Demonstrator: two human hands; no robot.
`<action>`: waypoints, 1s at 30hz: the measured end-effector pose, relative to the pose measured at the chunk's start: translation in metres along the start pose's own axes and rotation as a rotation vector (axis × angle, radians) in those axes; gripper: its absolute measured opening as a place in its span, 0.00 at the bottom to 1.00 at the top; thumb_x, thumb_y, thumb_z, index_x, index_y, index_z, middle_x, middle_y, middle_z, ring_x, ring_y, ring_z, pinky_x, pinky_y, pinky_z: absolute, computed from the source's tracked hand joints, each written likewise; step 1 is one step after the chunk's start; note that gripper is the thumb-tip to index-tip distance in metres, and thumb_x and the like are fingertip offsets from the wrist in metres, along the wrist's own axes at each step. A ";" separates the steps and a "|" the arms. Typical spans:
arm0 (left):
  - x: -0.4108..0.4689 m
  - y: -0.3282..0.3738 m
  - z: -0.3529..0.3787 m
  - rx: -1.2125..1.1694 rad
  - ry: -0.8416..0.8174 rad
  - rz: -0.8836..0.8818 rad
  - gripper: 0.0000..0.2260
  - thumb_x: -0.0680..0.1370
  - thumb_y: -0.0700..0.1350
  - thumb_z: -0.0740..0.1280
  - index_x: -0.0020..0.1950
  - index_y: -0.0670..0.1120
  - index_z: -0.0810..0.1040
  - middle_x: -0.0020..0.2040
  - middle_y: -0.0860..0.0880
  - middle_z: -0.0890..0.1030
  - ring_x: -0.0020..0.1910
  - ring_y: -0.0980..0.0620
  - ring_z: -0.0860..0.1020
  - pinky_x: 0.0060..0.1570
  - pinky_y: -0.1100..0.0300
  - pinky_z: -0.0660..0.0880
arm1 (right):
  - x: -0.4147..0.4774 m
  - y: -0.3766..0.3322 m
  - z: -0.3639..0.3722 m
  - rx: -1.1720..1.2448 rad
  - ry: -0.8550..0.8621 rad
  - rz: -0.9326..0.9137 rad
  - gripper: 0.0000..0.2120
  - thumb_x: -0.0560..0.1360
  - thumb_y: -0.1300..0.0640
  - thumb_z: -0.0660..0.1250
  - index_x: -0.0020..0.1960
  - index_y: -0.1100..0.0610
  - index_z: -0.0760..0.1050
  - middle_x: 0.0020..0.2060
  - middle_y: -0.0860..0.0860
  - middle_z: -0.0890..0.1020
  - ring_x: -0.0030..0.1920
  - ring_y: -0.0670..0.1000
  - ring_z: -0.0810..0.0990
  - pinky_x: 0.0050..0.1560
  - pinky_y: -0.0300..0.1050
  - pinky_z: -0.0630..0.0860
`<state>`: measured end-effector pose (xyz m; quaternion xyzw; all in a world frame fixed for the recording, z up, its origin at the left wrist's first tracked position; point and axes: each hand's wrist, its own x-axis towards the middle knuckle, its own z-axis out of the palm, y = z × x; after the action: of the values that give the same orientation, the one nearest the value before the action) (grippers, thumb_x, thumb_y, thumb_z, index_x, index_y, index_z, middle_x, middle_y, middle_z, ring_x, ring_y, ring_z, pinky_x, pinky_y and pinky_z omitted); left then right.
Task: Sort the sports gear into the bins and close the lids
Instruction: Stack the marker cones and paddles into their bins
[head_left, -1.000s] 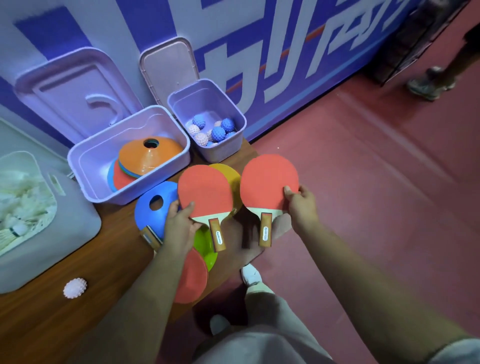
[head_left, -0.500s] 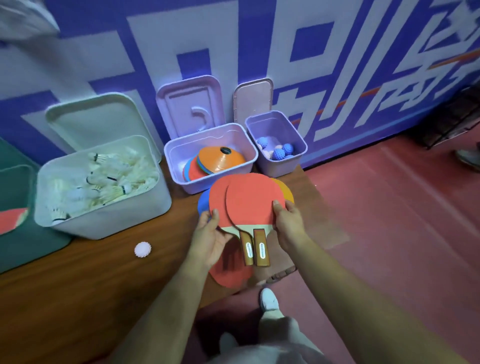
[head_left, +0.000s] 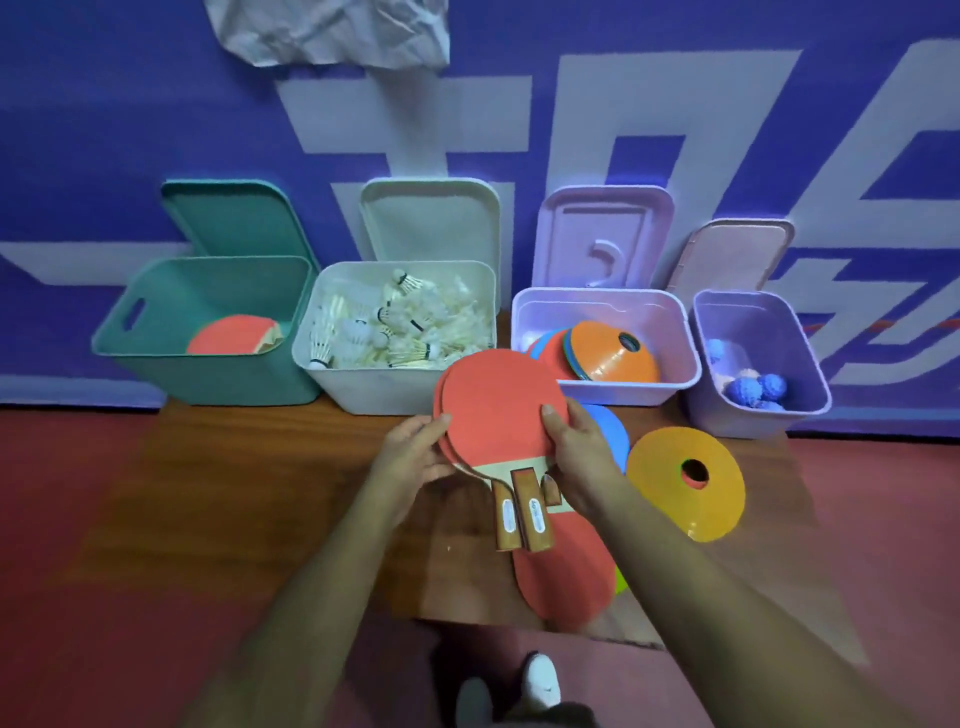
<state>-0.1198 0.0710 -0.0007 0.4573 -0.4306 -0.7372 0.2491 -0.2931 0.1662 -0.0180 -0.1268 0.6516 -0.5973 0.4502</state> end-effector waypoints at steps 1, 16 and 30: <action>0.004 0.007 -0.008 0.031 0.030 0.001 0.06 0.79 0.45 0.66 0.55 0.46 0.78 0.48 0.44 0.84 0.43 0.46 0.83 0.45 0.49 0.81 | 0.004 -0.006 0.008 -0.017 -0.050 -0.004 0.13 0.80 0.52 0.63 0.64 0.51 0.76 0.57 0.51 0.83 0.57 0.53 0.82 0.61 0.57 0.77; 0.016 0.091 -0.142 0.038 0.283 0.128 0.06 0.77 0.44 0.67 0.53 0.46 0.78 0.38 0.50 0.82 0.33 0.52 0.78 0.40 0.56 0.77 | 0.043 -0.062 0.164 -0.517 -0.397 -0.202 0.20 0.78 0.47 0.66 0.66 0.54 0.68 0.53 0.49 0.79 0.47 0.46 0.80 0.43 0.37 0.75; 0.120 0.193 -0.332 -0.123 0.327 0.118 0.04 0.82 0.39 0.60 0.53 0.42 0.74 0.49 0.43 0.81 0.44 0.48 0.81 0.45 0.52 0.80 | 0.104 -0.049 0.381 -1.226 -0.343 -0.646 0.32 0.68 0.55 0.69 0.68 0.53 0.60 0.52 0.53 0.80 0.51 0.58 0.81 0.46 0.53 0.79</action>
<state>0.1147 -0.2533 0.0407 0.5287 -0.3645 -0.6621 0.3862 -0.0884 -0.1724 0.0253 -0.6360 0.7199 -0.1987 0.1944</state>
